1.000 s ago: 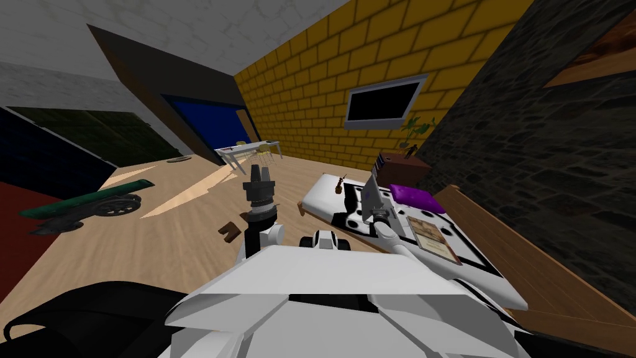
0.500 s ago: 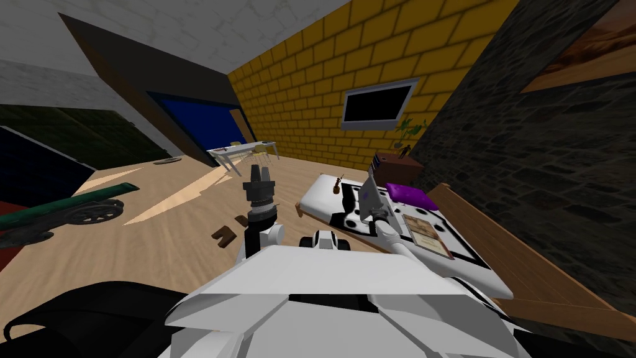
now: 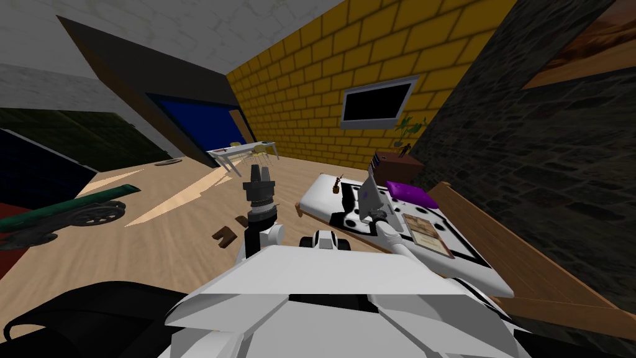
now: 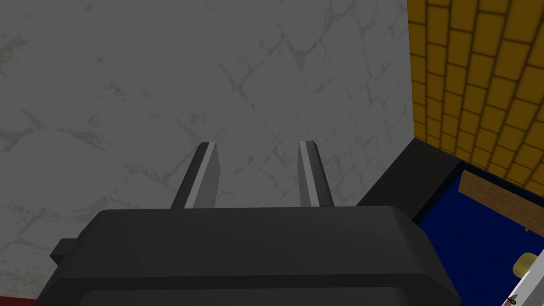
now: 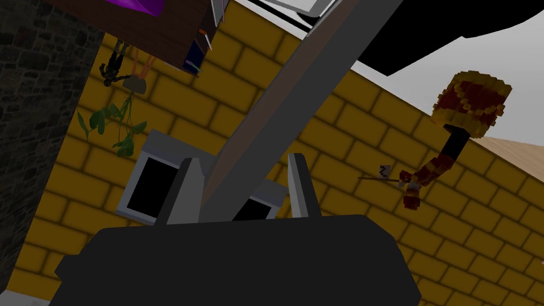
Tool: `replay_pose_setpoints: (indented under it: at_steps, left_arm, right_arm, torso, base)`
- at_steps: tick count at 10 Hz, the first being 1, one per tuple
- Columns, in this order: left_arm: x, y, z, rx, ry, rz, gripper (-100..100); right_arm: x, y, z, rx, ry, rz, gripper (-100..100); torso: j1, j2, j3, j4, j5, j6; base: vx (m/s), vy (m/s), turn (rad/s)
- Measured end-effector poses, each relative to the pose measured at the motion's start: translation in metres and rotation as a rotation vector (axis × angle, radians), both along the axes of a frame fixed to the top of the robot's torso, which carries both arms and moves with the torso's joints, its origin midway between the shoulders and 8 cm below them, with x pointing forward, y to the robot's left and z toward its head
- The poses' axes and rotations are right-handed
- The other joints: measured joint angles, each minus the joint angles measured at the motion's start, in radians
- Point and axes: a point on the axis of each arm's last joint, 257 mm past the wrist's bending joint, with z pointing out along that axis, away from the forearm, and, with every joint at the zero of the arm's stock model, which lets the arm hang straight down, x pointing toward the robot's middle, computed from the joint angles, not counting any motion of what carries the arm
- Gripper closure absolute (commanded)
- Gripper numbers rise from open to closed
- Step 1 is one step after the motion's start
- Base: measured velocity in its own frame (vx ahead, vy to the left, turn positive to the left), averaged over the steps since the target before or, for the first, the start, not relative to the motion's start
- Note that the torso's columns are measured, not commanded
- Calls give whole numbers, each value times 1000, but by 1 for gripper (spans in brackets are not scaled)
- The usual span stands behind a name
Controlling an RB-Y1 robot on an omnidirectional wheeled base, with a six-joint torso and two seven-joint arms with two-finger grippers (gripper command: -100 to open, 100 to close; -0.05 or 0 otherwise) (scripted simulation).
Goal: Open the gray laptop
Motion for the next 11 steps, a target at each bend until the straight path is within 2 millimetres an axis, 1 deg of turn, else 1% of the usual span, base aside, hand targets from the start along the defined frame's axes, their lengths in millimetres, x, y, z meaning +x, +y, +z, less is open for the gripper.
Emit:
replay_pose_setpoints:
  at_steps: [1, 2, 3, 4, 5, 6, 7, 9, 11]
  left_arm:
    - [0, 0, 0, 0, 0, 0, 0]
    - [0, 0, 0, 0, 0, 0, 0]
    - [0, 0, 0, 0, 0, 0, 0]
    - [0, 0, 0, 0, 0, 0, 0]
    - [0, 0, 0, 0, 0, 0, 0]
    - [0, 0, 0, 0, 0, 0, 0]
    - [0, 0, 0, 0, 0, 0, 0]
    - [0, 0, 0, 0, 0, 0, 0]
    - [0, 0, 0, 0, 0, 0, 0]
  right_arm:
    - [-1, 1, 1, -4, 2, 3, 100]
    - [1, 7, -1, 37, 0, -6, 100]
    - [3, 9, -5, 62, 11, -3, 100]
    - [3, 12, -13, 72, 31, 10, 100]
    - [1, 18, -17, 96, 37, 22, 100]
    - [0, 21, -19, 83, 50, 48, 100]
    - [-2, 22, -20, 84, 55, 59, 100]
    - [2, 33, -25, 146, 47, 64, 100]
    - [3, 38, -27, 183, 45, 82, 100]
  torso:
    - [0, 2, 0, 1, 1, 1]
    - [-2, 3, 1, 0, 2, 7]
    - [-4, 2, 1, -1, 1, 6]
    - [-4, 0, 0, -1, -1, 1]
    - [-1, 2, 1, 2, 0, -1]
    - [2, 2, 2, 2, 1, -1]
    - [3, 3, 2, 3, 3, 0]
    - [0, 2, 1, 3, 4, 3]
    - [2, 4, 3, 4, 2, -2]
  base:
    - [31, -10, -192]
    - [34, -6, -123]
    - [12, -12, -32]
    - [-2, -18, -5]
    - [-5, -12, 11]
    - [-1, 0, 15]
    - [33, -9, -171]
    - [26, -10, -84]
    - [-2, -11, 0]
